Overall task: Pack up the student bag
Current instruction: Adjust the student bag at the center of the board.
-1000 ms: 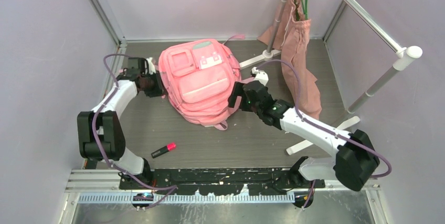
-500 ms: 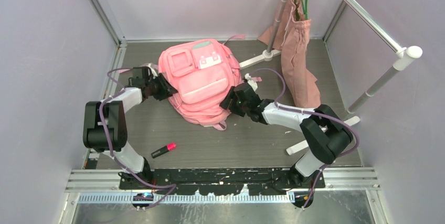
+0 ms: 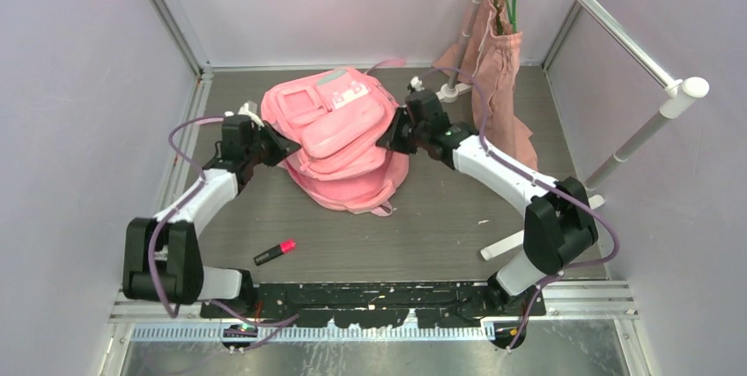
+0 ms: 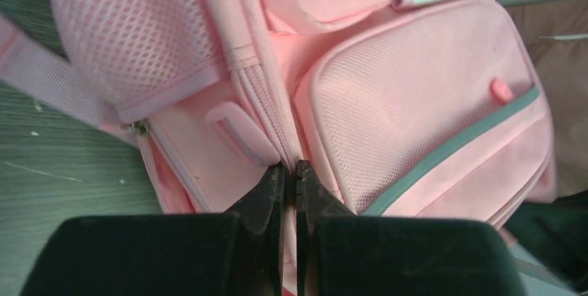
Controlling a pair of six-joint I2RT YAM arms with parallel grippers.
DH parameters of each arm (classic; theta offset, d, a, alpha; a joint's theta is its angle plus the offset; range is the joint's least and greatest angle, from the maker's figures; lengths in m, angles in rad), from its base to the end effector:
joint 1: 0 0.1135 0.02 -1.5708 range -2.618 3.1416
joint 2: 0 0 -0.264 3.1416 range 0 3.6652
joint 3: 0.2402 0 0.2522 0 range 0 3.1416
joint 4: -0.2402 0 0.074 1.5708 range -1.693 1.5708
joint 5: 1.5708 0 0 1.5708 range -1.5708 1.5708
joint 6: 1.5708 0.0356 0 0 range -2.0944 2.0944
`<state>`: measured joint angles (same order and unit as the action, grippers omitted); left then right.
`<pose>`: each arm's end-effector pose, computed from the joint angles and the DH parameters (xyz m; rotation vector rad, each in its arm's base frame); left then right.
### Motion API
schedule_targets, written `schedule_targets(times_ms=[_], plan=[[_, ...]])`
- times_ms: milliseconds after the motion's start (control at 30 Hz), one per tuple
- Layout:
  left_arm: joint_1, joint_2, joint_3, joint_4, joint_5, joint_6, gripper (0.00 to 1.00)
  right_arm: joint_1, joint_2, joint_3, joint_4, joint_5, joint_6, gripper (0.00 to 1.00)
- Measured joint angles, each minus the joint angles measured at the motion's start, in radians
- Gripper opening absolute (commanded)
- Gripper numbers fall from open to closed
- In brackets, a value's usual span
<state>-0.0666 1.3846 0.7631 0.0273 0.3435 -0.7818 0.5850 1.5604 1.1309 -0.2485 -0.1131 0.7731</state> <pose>0.2929 -0.0316 0.2189 -0.5918 2.1745 -0.8454 0.2897 0.1967 0.2614 0.1598 2.3820 0.8225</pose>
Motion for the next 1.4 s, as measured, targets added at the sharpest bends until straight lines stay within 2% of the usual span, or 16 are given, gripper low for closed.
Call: schedule_targets(times_ms=[100, 300, 333, 367, 400, 433, 500, 533, 633, 733, 900, 1000, 1067, 1167, 1267, 1400], plan=[[-0.069, -0.099, -0.005, -0.048, -0.077, -0.009, 0.00, -0.024, 0.000, 0.120, -0.069, -0.005, -0.068, 0.01], [-0.206, -0.298, -0.122, -0.118, -0.171, -0.072, 0.01, -0.072, 0.010, 0.154, -0.156, -0.003, -0.143, 0.02], [-0.243, -0.321, -0.152, -0.122, -0.187, -0.091, 0.05, -0.080, 0.024, 0.159, -0.174, -0.001, -0.158, 0.08], [-0.275, -0.330, -0.175, -0.119, -0.196, -0.111, 0.15, -0.090, 0.045, 0.171, -0.194, 0.001, -0.173, 0.20], [-0.305, -0.332, -0.195, -0.113, -0.207, -0.131, 0.30, -0.099, 0.074, 0.192, -0.218, 0.005, -0.188, 0.42], [-0.340, -0.328, -0.216, -0.097, -0.216, -0.148, 0.39, -0.108, 0.113, 0.222, -0.246, 0.013, -0.204, 0.53], [-0.410, -0.301, -0.234, -0.089, -0.208, -0.171, 0.51, -0.119, 0.196, 0.294, -0.288, 0.048, -0.229, 0.68], [-0.441, -0.278, -0.228, -0.093, -0.195, -0.176, 0.58, -0.130, 0.241, 0.340, -0.312, 0.065, -0.248, 0.80], [-0.492, -0.219, -0.146, -0.175, -0.189, -0.146, 0.81, -0.146, 0.280, 0.372, -0.307, 0.113, -0.264, 0.91], [-0.491, -0.219, -0.010, -0.328, -0.285, -0.105, 0.90, -0.139, 0.216, 0.332, -0.295, 0.143, -0.248, 0.97], [-0.413, -0.325, 0.078, -0.486, -0.406, -0.072, 1.00, -0.051, -0.050, 0.201, -0.276, 0.212, -0.209, 0.97], [-0.323, -0.420, 0.058, -0.575, -0.428, -0.088, 1.00, 0.079, -0.200, 0.127, -0.222, 0.269, -0.175, 0.93], [-0.274, -0.463, 0.029, -0.615, -0.431, -0.109, 1.00, 0.192, -0.244, 0.084, -0.176, 0.301, -0.146, 0.90], [-0.243, -0.491, -0.045, -0.657, -0.430, -0.151, 1.00, 0.356, -0.219, 0.006, -0.072, 0.319, -0.089, 0.83], [-0.240, -0.495, -0.116, -0.674, -0.427, -0.188, 1.00, 0.486, -0.116, -0.064, 0.011, 0.350, -0.056, 0.64], [-0.236, -0.509, -0.195, -0.647, -0.440, -0.220, 0.96, 0.575, 0.056, -0.053, 0.023, 0.444, -0.017, 0.58]])
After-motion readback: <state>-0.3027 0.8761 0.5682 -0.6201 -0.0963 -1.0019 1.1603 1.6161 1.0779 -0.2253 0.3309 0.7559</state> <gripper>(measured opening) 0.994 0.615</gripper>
